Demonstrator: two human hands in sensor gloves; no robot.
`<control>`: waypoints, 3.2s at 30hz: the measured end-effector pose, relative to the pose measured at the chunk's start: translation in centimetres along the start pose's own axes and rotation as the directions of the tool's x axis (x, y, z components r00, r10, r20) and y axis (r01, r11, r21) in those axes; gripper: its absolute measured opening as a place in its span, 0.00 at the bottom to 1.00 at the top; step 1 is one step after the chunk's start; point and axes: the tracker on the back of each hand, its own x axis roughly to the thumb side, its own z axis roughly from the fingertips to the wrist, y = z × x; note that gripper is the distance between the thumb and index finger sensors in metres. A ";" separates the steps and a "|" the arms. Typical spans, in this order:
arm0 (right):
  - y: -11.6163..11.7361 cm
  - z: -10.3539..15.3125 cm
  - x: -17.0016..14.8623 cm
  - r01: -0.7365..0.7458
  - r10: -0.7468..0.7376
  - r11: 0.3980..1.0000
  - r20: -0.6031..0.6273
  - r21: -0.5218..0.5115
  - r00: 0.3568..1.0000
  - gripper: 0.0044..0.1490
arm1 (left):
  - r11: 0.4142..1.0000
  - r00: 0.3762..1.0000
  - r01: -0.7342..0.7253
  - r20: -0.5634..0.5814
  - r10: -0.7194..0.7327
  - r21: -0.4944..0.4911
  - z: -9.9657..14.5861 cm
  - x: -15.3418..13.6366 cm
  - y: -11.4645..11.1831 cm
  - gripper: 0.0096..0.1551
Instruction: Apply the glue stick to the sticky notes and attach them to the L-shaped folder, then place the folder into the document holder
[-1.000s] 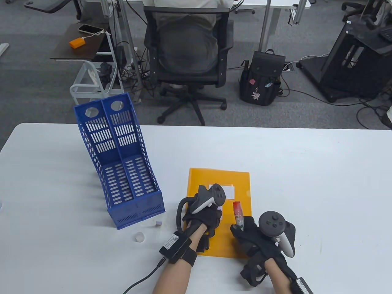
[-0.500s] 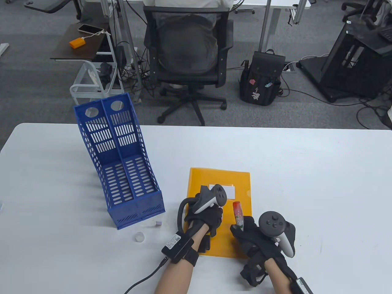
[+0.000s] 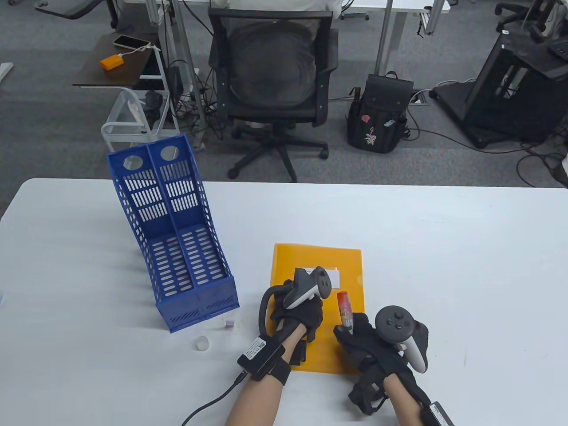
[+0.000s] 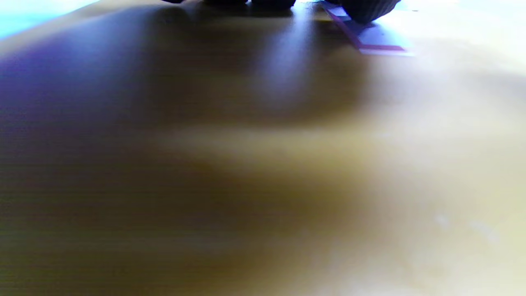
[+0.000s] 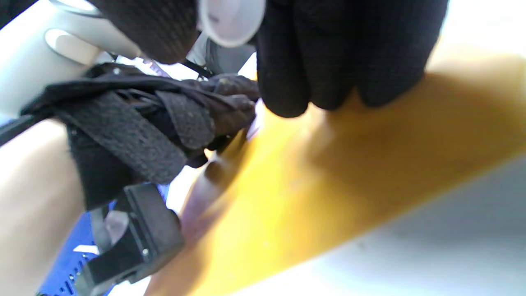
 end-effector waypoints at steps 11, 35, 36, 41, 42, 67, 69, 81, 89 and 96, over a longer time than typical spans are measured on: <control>0.0 0.0 0.0 -0.007 0.007 1.000 -0.002 -0.003 1.000 0.40 | 1.000 0.999 0.028 0.032 -0.028 0.012 0.3 -0.1 0.2 0.36; 0.0 2.0 1.9 -0.081 0.122 0.967 0.161 -0.240 0.979 0.39 | 0.934 0.984 -0.061 0.176 -0.002 0.352 11.9 -8.0 6.4 0.25; -0.1 2.1 2.1 -0.088 0.134 0.964 0.171 -0.251 0.976 0.39 | 0.931 0.988 -0.032 0.150 -0.025 0.362 12.3 -8.7 6.2 0.25; -0.2 2.3 2.4 -0.109 0.169 0.954 0.201 -0.278 0.965 0.40 | 0.939 0.995 0.069 0.044 -0.089 0.338 12.9 -11.8 5.3 0.29; -0.2 2.3 2.4 -0.108 0.169 0.955 0.204 -0.277 0.964 0.40 | 0.943 0.994 0.086 0.030 -0.101 0.323 12.9 -12.2 5.1 0.32; 0.5 2.2 2.7 -0.158 0.210 0.962 0.229 -0.225 0.951 0.40 | 0.930 0.981 0.195 -0.084 -0.177 0.313 10.4 -15.9 1.8 0.19; 0.6 2.2 2.8 -0.163 0.214 0.961 0.231 -0.223 0.949 0.40 | 0.927 0.985 0.170 -0.087 -0.149 0.333 10.6 -16.1 2.1 0.19; -0.6 2.4 2.6 -0.117 0.192 0.946 0.233 -0.302 0.953 0.39 | 0.950 0.919 -0.287 0.316 0.237 0.121 11.5 -9.1 1.2 0.20; -1.6 3.2 3.5 -0.188 0.301 0.893 0.231 -0.409 0.925 0.33 | 0.946 0.883 -0.322 0.351 0.313 -0.032 9.2 -5.2 -2.1 0.20; -0.3 4.2 5.7 -0.319 0.483 0.814 0.259 -0.485 0.837 0.27 | 0.952 0.923 -0.306 0.250 0.294 0.011 8.1 -5.7 -4.0 0.20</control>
